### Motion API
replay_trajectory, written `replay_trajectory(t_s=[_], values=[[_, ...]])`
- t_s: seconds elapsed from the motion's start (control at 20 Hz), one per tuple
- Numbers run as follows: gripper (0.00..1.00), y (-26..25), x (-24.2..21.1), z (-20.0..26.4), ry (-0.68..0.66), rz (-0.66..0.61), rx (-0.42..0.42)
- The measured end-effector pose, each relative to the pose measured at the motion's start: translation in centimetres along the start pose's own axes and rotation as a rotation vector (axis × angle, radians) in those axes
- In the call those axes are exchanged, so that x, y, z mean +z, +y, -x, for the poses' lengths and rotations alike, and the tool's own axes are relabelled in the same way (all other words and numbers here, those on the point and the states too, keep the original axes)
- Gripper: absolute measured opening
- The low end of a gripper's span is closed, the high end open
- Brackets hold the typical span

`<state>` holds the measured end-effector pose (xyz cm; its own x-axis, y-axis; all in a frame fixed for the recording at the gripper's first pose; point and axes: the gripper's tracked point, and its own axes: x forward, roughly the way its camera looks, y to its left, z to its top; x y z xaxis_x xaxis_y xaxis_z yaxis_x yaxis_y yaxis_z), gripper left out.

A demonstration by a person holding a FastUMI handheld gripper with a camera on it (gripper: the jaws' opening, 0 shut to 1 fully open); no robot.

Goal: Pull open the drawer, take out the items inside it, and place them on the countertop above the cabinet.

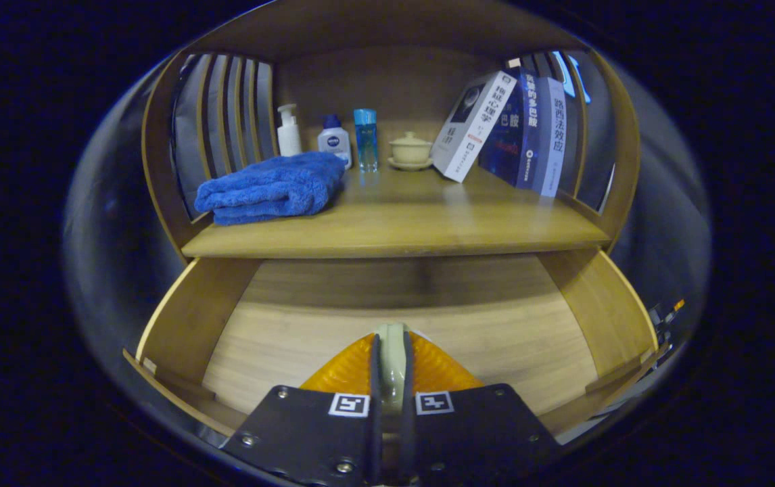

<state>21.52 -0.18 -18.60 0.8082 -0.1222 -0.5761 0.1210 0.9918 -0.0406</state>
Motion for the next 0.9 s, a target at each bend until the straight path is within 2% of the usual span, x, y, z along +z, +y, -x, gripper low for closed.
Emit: replay_trajectory(t_s=[0.15,0.6,0.9], values=[[0.11,0.2,1.4,1.0,-0.051,-0.037,0.012],[0.11,-0.2,8.2,3.3,-0.186,-0.011,-0.005],[0.11,-0.5,11.0,2.9,-0.196,0.033,-0.014]])
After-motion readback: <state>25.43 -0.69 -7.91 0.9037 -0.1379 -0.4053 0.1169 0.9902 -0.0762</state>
